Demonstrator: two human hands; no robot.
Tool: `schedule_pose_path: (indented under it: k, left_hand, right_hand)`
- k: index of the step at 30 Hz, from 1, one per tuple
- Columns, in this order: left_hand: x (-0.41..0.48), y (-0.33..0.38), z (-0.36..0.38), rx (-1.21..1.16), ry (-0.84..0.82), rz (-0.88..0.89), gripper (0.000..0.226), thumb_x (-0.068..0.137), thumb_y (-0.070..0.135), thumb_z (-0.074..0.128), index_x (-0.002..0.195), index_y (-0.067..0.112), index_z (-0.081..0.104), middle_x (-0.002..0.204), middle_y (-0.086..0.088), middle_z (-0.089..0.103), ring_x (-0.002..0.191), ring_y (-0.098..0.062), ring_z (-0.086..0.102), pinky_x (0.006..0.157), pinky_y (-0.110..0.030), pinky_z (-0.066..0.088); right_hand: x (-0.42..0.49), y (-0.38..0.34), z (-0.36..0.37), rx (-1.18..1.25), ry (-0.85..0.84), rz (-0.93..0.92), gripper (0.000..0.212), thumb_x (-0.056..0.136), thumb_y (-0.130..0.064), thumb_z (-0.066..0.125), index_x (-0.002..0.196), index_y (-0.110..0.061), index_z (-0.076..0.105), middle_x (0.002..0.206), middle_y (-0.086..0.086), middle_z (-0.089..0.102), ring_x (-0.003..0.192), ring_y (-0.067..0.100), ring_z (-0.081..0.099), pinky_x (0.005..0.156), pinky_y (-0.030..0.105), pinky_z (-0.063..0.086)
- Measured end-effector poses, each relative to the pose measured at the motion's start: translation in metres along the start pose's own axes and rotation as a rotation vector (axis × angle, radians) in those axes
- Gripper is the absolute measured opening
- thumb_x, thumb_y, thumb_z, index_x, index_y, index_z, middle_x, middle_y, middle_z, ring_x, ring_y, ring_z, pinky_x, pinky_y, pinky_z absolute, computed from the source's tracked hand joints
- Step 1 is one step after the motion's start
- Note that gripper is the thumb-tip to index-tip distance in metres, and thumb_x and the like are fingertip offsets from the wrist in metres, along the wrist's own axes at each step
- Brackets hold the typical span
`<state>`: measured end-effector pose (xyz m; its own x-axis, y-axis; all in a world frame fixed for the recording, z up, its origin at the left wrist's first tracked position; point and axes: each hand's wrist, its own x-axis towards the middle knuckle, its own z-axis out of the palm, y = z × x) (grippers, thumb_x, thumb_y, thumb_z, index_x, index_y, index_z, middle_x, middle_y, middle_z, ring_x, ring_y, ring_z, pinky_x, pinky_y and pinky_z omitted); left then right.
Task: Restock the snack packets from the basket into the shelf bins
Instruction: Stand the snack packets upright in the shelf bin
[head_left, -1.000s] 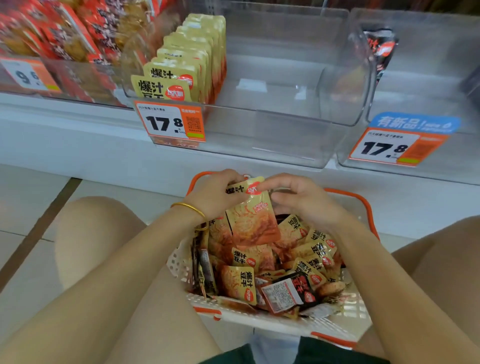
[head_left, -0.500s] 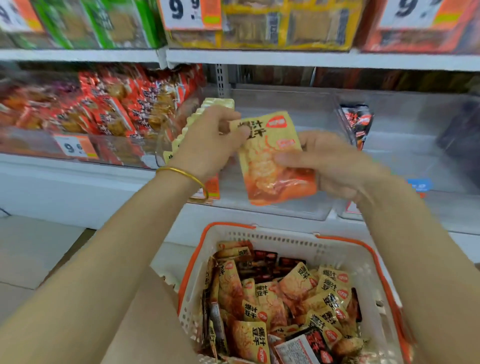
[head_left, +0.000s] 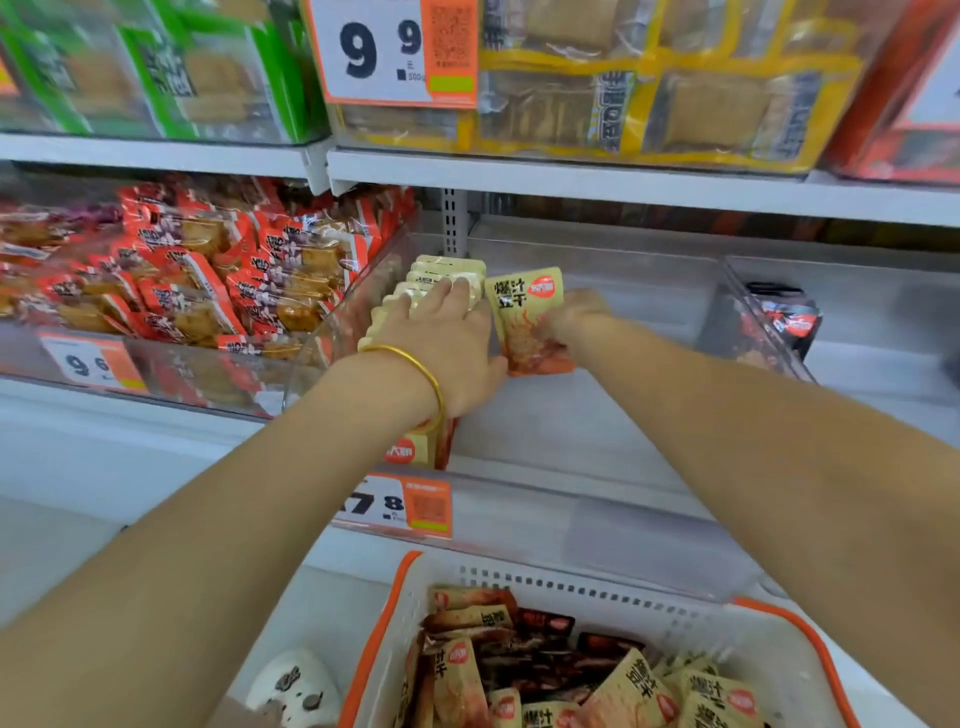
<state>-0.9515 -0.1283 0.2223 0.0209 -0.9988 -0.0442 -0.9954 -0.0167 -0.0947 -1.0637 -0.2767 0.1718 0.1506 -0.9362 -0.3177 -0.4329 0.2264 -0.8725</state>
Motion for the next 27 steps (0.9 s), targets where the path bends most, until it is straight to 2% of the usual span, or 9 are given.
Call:
schedule_pose_path:
  k: [2,4,7,10,15,18,20,23,27]
  left_hand:
    - [0.0,-0.001,0.002,-0.029,-0.046,-0.005,0.063,0.099,0.045,0.028,0.151,0.015,0.007,0.159,-0.007,-0.008,0.146,-0.022,-0.008,0.118,-0.047,0.002]
    - [-0.001,-0.001,0.003,-0.047,-0.051,-0.001,0.063,0.099,0.044,0.028,0.151,0.015,0.006,0.159,-0.006,-0.01,0.146,-0.021,-0.01,0.118,-0.046,0.001]
    - [-0.002,-0.002,0.004,-0.052,-0.063,0.004,0.064,0.099,0.044,0.028,0.152,0.016,0.004,0.159,-0.006,-0.012,0.146,-0.021,-0.011,0.118,-0.044,0.0]
    - [-0.003,-0.002,0.006,-0.052,-0.093,0.001,0.065,0.099,0.045,0.028,0.152,0.016,0.002,0.158,-0.005,-0.013,0.146,-0.02,-0.012,0.119,-0.043,0.0]
    - [-0.005,-0.003,0.007,-0.069,-0.12,-0.01,0.065,0.099,0.046,0.028,0.151,0.016,0.004,0.159,-0.005,-0.013,0.146,-0.02,-0.012,0.118,-0.041,-0.001]
    - [-0.005,-0.003,0.007,-0.075,-0.126,-0.006,0.066,0.099,0.047,0.029,0.151,0.016,0.003,0.159,-0.005,-0.013,0.146,-0.019,-0.012,0.119,-0.042,-0.001]
    - [-0.005,-0.002,0.007,-0.081,-0.125,-0.002,0.066,0.099,0.047,0.029,0.152,0.016,0.004,0.159,-0.005,-0.013,0.146,-0.019,-0.012,0.119,-0.042,-0.001]
    - [-0.005,-0.002,0.007,-0.083,-0.123,-0.003,0.066,0.099,0.046,0.029,0.151,0.015,0.004,0.159,-0.006,-0.013,0.146,-0.02,-0.012,0.119,-0.042,-0.001]
    - [-0.006,-0.001,0.006,-0.09,-0.126,0.004,0.065,0.099,0.046,0.028,0.151,0.015,0.004,0.159,-0.006,-0.013,0.146,-0.019,-0.012,0.119,-0.042,-0.001]
  right_hand:
    - [0.011,0.006,0.01,-0.138,0.115,-0.024,0.017,0.087,-0.008,0.061,0.104,-0.009,0.063,0.104,0.013,0.067,0.095,0.029,0.066,0.083,0.034,0.055]
    - [0.013,0.009,0.018,-0.248,0.191,-0.067,0.022,0.087,-0.015,0.063,0.108,-0.008,0.064,0.11,0.013,0.067,0.103,0.028,0.064,0.084,0.031,0.05]
    - [0.02,0.01,0.022,-0.205,0.229,-0.06,0.03,0.087,-0.021,0.065,0.114,-0.007,0.063,0.116,0.012,0.065,0.108,0.027,0.061,0.086,0.033,0.049]
    - [0.025,0.013,0.027,-0.099,0.254,-0.02,0.026,0.087,-0.014,0.063,0.112,-0.005,0.064,0.115,0.013,0.066,0.106,0.028,0.062,0.088,0.035,0.051]
    - [0.027,0.019,0.032,-0.04,0.305,0.02,0.024,0.088,-0.016,0.064,0.108,-0.004,0.063,0.112,0.012,0.065,0.105,0.028,0.062,0.08,0.032,0.049]
    - [0.027,0.023,0.029,-0.014,0.312,0.049,0.029,0.087,-0.019,0.064,0.11,-0.002,0.06,0.111,0.014,0.064,0.096,0.029,0.061,0.073,0.034,0.046]
    - [0.028,0.026,0.03,-0.072,0.296,0.04,0.03,0.088,-0.022,0.062,0.11,-0.003,0.058,0.112,0.015,0.063,0.092,0.029,0.058,0.068,0.029,0.04]
    - [0.03,0.02,0.039,-0.22,0.288,0.002,0.029,0.084,-0.032,0.067,0.103,-0.011,0.061,0.11,0.007,0.064,0.1,0.025,0.062,0.067,0.026,0.039]
    - [0.036,0.018,0.046,-0.402,0.403,0.043,0.046,0.085,-0.038,0.063,0.122,-0.014,0.052,0.125,0.008,0.055,0.115,0.024,0.055,0.085,0.029,0.046]
